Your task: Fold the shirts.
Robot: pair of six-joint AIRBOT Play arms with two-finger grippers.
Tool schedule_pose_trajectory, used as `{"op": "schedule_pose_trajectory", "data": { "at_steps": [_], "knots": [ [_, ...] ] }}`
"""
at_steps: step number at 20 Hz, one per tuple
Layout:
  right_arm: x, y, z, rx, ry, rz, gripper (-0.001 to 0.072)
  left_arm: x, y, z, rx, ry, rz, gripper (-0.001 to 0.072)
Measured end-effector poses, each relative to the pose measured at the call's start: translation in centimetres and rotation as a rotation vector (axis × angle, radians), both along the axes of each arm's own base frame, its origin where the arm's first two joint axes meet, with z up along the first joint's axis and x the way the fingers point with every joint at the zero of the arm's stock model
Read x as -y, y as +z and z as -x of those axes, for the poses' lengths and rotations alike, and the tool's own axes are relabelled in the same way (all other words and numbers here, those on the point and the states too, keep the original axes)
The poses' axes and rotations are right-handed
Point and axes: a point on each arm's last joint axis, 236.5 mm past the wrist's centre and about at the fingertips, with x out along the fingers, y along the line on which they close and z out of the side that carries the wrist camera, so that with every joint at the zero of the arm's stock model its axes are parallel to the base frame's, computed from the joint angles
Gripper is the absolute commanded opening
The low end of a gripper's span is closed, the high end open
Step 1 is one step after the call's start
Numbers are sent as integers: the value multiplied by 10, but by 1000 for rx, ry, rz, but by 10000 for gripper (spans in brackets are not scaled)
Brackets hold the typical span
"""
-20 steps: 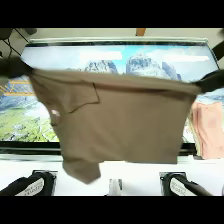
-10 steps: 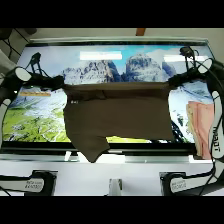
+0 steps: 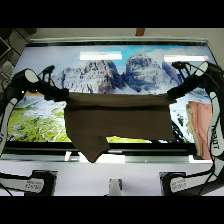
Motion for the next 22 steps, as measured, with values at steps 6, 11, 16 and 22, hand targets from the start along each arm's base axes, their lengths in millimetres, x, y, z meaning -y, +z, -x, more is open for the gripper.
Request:
{"op": "schedule_pose_trajectory", "data": {
  "at_steps": [6,11,16,22],
  "knots": [
    [-16,-25,25,-149,-41,-57,489,-10,-14,19,-117,46,-13,573],
    [4,-9,61,-238,-20,-7,534,-30,12,57,-231,37,-5,562],
    [11,-12,123,-307,-85,-127,532,-18,-7,153,-358,46,55,562],
    [5,-32,169,-313,-130,-170,564,22,-51,223,-420,97,172,514]
  ]
}}
